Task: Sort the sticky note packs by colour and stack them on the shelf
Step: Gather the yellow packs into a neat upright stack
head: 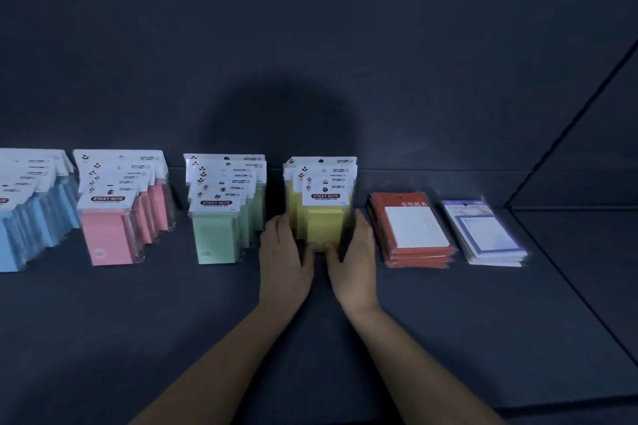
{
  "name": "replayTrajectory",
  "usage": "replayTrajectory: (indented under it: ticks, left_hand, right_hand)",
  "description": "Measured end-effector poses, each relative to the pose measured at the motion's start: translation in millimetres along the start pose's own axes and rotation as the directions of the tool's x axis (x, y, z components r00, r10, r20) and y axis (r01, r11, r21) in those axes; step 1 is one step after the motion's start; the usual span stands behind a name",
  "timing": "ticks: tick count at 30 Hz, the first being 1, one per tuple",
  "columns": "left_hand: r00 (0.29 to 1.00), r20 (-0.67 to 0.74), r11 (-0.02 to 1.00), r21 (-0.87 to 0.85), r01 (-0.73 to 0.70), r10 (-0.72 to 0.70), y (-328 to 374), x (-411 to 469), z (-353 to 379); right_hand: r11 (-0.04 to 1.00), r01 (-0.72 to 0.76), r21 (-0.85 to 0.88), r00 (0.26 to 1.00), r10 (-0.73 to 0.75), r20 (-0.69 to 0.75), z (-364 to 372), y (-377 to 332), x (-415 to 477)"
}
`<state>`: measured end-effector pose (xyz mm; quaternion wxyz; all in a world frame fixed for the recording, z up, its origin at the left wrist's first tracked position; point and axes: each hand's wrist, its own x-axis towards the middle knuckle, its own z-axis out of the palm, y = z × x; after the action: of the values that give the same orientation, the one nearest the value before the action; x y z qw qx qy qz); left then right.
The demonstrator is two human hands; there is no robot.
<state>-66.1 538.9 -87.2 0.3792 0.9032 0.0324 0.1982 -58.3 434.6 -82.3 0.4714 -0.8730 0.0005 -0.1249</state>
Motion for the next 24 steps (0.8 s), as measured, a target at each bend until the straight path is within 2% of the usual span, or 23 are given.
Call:
replayTrajectory:
  ticks: [5, 24]
  left_hand:
    - [0.998, 0.062, 0.996, 0.086, 0.014, -0.02, -6.8, 3.7, 4.5]
    - [0.999, 0.019, 0.999, -0.028, 0.041, -0.04, -3.1, 0.0, 12.8]
  right_hand:
    - [0.981, 0.054, -0.187, 0.992, -0.031, 0.123, 5.9, -0.4, 1.8]
    - [0.898, 0.127, -0.422, 0.97, -0.024, 0.241, 9.0, 12.1, 3.9]
